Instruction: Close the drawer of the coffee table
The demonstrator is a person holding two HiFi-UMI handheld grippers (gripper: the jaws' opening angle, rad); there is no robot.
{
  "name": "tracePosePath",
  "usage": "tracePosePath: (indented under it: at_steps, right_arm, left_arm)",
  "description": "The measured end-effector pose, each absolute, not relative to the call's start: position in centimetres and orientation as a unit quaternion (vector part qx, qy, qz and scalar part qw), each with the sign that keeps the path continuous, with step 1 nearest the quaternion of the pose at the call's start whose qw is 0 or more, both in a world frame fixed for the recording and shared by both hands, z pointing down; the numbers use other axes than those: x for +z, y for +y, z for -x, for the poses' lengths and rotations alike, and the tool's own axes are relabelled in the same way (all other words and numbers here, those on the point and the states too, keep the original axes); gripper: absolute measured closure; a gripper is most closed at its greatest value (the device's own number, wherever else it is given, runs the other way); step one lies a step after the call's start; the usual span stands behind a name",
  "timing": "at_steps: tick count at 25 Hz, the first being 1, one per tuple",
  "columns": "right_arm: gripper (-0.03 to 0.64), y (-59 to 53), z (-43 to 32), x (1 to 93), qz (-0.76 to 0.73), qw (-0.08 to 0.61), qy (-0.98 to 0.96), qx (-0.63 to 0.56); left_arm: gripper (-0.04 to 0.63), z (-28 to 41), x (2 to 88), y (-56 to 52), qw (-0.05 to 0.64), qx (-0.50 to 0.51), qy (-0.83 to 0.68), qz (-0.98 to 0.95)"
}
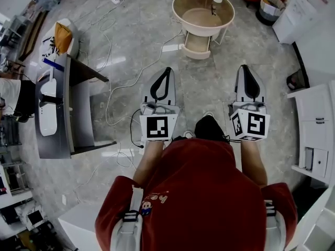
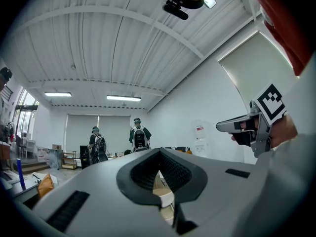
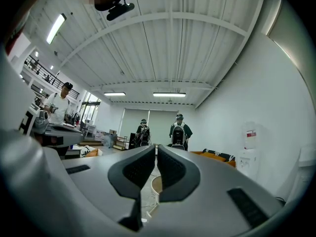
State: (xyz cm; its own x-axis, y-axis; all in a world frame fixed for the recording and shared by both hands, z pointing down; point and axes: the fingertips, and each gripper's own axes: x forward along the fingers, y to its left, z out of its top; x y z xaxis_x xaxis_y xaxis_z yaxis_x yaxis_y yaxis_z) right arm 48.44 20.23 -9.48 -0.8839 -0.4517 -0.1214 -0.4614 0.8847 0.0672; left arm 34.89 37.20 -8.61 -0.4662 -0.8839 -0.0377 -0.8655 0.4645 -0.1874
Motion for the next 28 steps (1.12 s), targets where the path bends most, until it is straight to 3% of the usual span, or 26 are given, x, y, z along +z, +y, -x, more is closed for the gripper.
tracePosePath:
  at_steps: [15,28]
  right_arm:
    - [0.589,14.5,-40.1,-8.1,0.239,0.047,0.970,0.022]
    - [0.589,1.5,-30.1,-8.0,0.261,0.024,0.965,0.016]
  left_arm:
    - [0.583,-27.6,-8.1,31.0,0.050,-0.076,0.847,0.524]
    - [0.583,-16.8,-9.7,17.0,0.049,-0.068,0.833,0.547]
